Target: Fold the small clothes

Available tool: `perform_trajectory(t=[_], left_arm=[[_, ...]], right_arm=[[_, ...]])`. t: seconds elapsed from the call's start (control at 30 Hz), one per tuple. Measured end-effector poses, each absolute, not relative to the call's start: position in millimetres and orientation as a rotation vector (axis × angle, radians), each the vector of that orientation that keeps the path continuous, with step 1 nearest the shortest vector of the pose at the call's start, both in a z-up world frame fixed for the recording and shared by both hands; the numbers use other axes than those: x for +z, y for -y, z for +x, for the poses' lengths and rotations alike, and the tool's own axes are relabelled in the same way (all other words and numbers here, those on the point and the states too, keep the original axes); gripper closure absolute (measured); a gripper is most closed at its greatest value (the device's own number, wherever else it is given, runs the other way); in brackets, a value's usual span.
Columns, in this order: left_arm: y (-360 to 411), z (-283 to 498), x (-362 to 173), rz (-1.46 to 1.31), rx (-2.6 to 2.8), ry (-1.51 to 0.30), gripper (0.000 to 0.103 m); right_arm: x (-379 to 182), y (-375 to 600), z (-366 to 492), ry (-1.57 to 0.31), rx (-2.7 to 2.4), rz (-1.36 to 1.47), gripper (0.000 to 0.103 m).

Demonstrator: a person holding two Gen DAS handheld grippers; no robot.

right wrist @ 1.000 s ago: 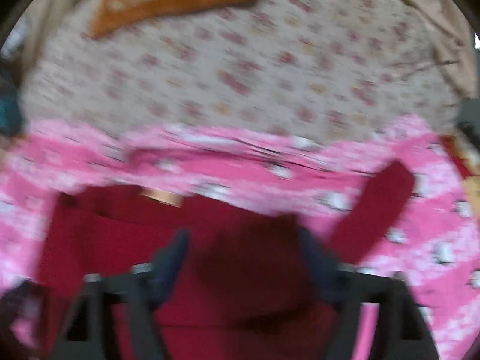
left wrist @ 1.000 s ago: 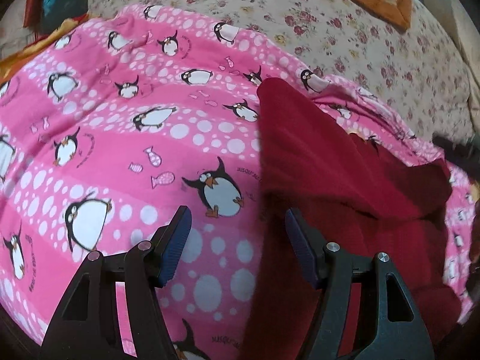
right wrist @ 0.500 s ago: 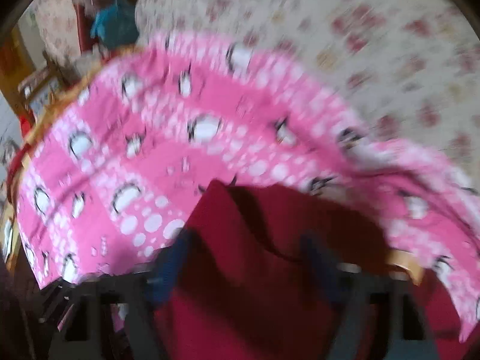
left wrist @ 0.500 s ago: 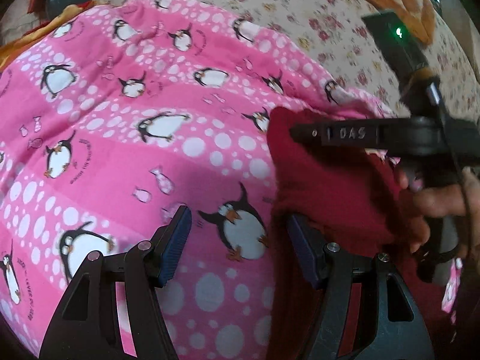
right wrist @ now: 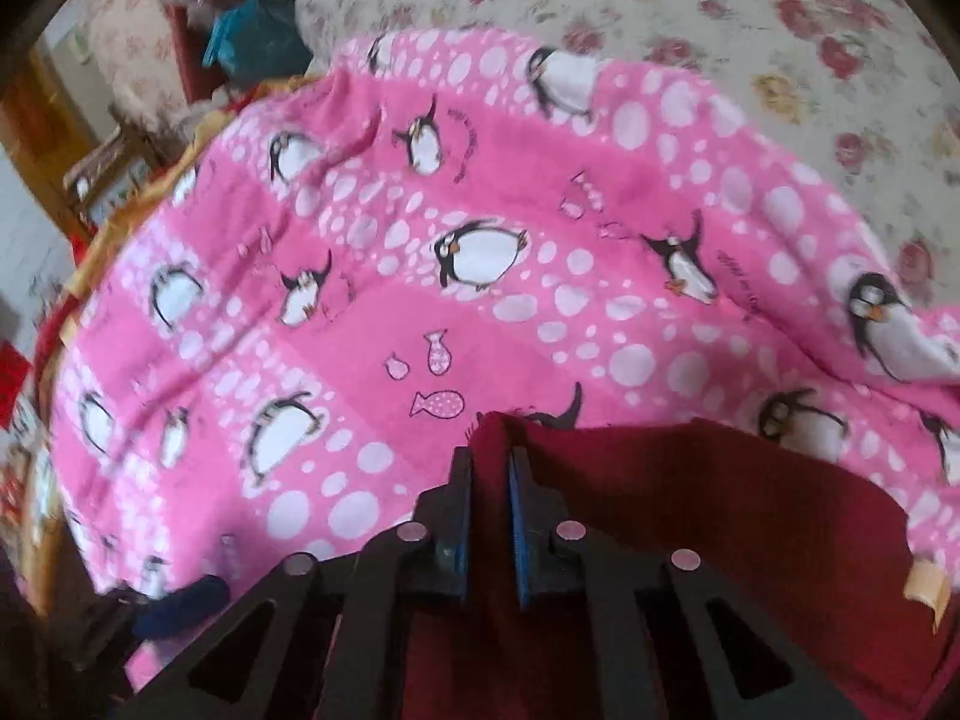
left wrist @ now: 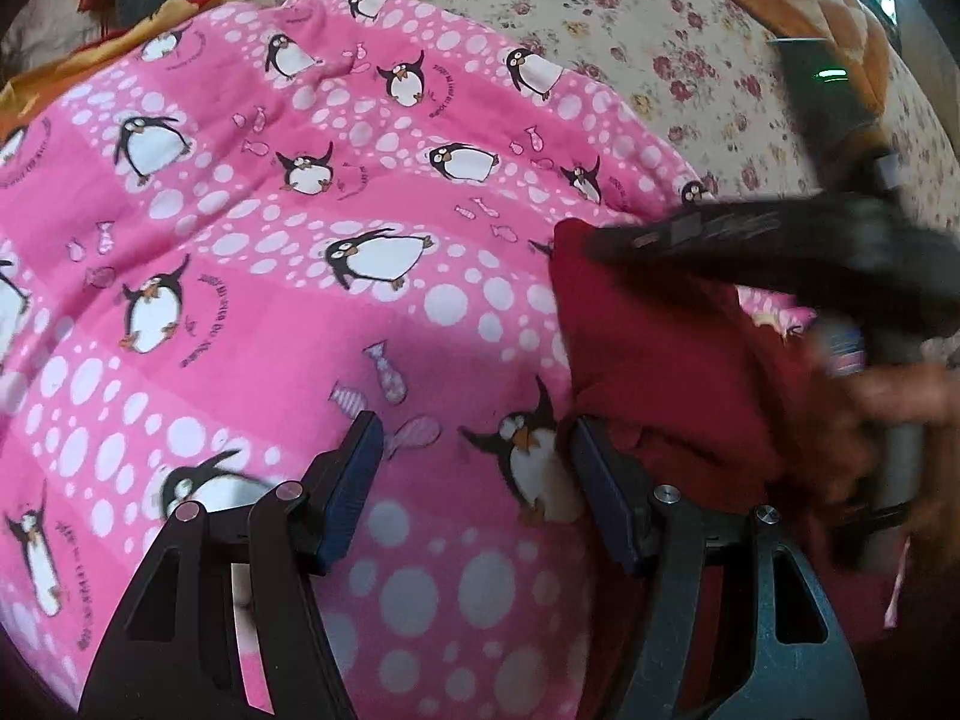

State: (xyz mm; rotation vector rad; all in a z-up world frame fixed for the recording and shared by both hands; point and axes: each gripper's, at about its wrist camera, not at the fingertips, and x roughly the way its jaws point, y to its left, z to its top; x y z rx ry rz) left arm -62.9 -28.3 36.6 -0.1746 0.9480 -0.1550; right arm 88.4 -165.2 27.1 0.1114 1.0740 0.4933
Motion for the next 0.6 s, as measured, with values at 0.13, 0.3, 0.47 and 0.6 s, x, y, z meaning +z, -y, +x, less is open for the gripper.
perform_trajectory(t=[0.13, 0.3, 0.47, 0.6], left_arm=[[12, -72, 44, -0.181, -0.087, -0.913, 0.037], [-1, -72, 42, -0.275, -0.077, -0.928, 0.037], [16, -75, 42, -0.282, -0.203, -0.948, 0.037], [35, -74, 37, -0.247, -0.249, -0.982, 0.037]], right_arm=[[69, 207, 49, -0.997, 0.399, 0.098, 0.053], [88, 238, -20, -0.998, 0.386, 0.082, 0.052], [75, 250, -74, -1.014, 0.360, 0.112, 0.052], [59, 250, -95, -1.062, 0.372, 0.185, 0.052]])
